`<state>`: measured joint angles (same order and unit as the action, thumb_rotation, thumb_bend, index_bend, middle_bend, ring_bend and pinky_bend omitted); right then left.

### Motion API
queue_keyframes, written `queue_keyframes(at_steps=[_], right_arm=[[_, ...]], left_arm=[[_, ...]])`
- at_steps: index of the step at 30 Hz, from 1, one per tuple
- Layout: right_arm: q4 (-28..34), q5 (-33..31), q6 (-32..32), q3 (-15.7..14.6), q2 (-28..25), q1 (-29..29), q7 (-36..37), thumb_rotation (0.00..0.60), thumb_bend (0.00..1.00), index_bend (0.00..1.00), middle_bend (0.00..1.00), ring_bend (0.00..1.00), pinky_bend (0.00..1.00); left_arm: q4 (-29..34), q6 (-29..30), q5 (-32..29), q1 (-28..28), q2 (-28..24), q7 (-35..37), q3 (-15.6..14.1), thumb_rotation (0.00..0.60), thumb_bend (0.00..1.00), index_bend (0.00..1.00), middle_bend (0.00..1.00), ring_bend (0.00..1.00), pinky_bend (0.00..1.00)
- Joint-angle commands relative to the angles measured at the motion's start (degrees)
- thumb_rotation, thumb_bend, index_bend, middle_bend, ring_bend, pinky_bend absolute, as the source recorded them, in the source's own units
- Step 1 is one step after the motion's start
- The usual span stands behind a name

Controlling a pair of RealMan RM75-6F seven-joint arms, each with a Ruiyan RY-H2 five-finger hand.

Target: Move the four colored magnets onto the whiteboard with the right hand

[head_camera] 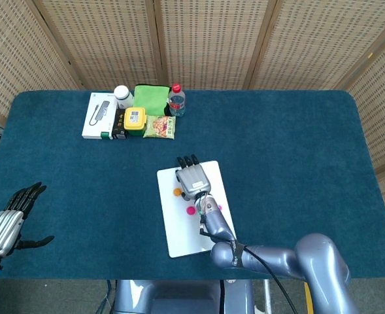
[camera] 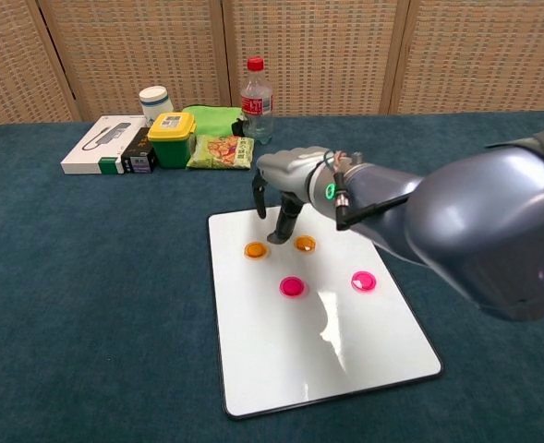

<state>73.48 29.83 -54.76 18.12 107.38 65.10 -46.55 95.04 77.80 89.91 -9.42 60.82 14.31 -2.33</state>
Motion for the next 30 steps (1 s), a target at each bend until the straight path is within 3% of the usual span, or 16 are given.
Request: queue_keyframes(at_steps=[1, 7, 11, 15, 23, 30], right_arm=[[6.1, 5.0, -4.4, -0.4, -5.8, -3.3, 2.4, 0.6, 0.34, 0.37, 0.06, 0.0, 0.0], [18.9, 20.4, -12.9, -4.7, -22.1, -14.5, 13.0, 0.6, 0.34, 0.26, 0.06, 0.0, 0.0], [20.2, 30.6, -20.0, -8.5, -30.6, -23.0, 23.4, 0.6, 0.31, 0.22, 0.05, 0.0, 0.0], [16.8, 39.1, -26.7, -13.2, -36.9, -32.1, 35.9, 0.6, 0.25, 0.19, 0.04, 0.0, 0.0], [8.9, 43.9, -36.0, -19.0, -39.2, -46.1, 50.7, 0.6, 0.01, 0.07, 0.0, 0.0, 0.0], [5.5, 46.5, -40.4, -22.1, -38.1, -53.9, 56.1, 0.6, 0.0, 0.03, 0.0, 0.0, 0.0]], left_arm=[[-0.1, 0.3, 0.2, 0.1, 0.1, 0.0, 0.0, 0.6, 0.0, 0.0, 0.0, 0.0, 0.0], [-0.7, 1.6, 1.0, 0.4, 0.6, 0.0, 0.1, 0.6, 0.0, 0.0, 0.0, 0.0, 0.0], [-1.1, 2.7, 1.6, 0.7, 1.1, -0.2, 0.2, 0.6, 0.0, 0.0, 0.0, 0.0, 0.0], [-1.8, 4.2, 2.2, 1.1, 1.9, -0.8, 0.5, 0.6, 0.0, 0.0, 0.0, 0.0, 0.0], [-3.3, 7.7, 2.9, 2.1, 4.0, -2.7, 1.4, 0.6, 0.0, 0.0, 0.0, 0.0, 0.0], [-4.5, 10.7, 3.8, 3.0, 5.6, -3.9, 1.9, 0.6, 0.0, 0.0, 0.0, 0.0, 0.0]])
